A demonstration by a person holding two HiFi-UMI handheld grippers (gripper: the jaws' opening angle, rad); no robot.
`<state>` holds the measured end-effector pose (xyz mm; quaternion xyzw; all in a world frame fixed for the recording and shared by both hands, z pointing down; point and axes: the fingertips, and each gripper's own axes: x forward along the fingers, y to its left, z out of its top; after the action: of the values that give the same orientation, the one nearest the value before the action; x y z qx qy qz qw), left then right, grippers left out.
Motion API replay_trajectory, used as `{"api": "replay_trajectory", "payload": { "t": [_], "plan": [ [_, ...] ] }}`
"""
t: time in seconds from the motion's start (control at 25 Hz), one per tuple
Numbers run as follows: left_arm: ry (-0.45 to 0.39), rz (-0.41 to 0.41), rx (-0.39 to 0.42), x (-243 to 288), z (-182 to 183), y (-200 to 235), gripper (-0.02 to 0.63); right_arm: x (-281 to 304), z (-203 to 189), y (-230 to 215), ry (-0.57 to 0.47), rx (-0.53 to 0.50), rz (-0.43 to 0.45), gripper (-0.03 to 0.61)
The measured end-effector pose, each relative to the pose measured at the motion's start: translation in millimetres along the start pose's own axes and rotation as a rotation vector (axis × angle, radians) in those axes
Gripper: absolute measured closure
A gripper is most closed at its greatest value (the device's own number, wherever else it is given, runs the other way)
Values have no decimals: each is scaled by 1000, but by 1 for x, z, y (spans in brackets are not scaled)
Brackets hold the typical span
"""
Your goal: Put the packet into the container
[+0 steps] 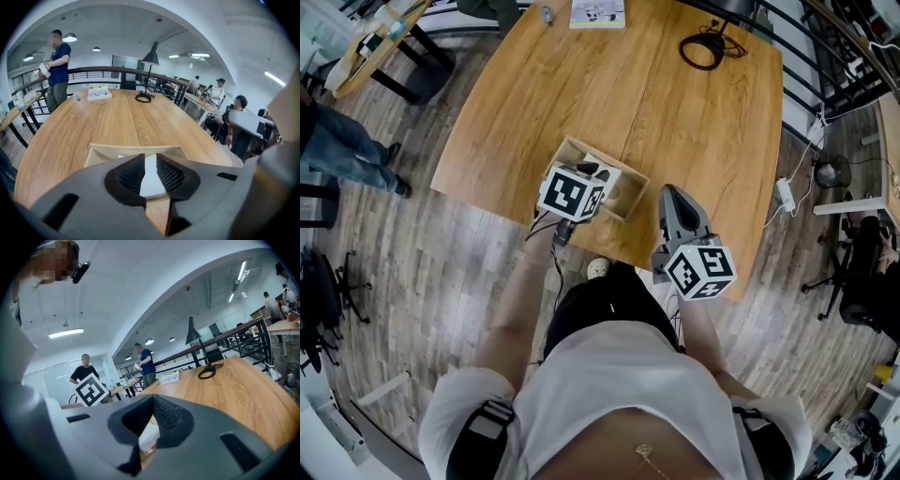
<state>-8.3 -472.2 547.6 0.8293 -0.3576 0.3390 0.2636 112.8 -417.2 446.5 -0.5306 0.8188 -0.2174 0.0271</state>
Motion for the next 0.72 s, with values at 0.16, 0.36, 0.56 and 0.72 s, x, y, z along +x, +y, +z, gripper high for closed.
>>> {"api": "replay_trajectory", "payload": {
  "t": [0.16,0.36,0.56,0.72],
  "plan": [
    [-139,-9,-83,-14,7,-8,603,0,2,3,2,-13,9,568],
    [-284,-5,-110,-33,14,-16,604,0,1,5,3,-21,11,568],
    [-436,-36,-131,-55,21,-32,604,2,-1,11,7,-29,24,568],
    [-570,-34,-117,-79,24,-43,604,3,-4,16,9,-31,36,568]
  ]
}}
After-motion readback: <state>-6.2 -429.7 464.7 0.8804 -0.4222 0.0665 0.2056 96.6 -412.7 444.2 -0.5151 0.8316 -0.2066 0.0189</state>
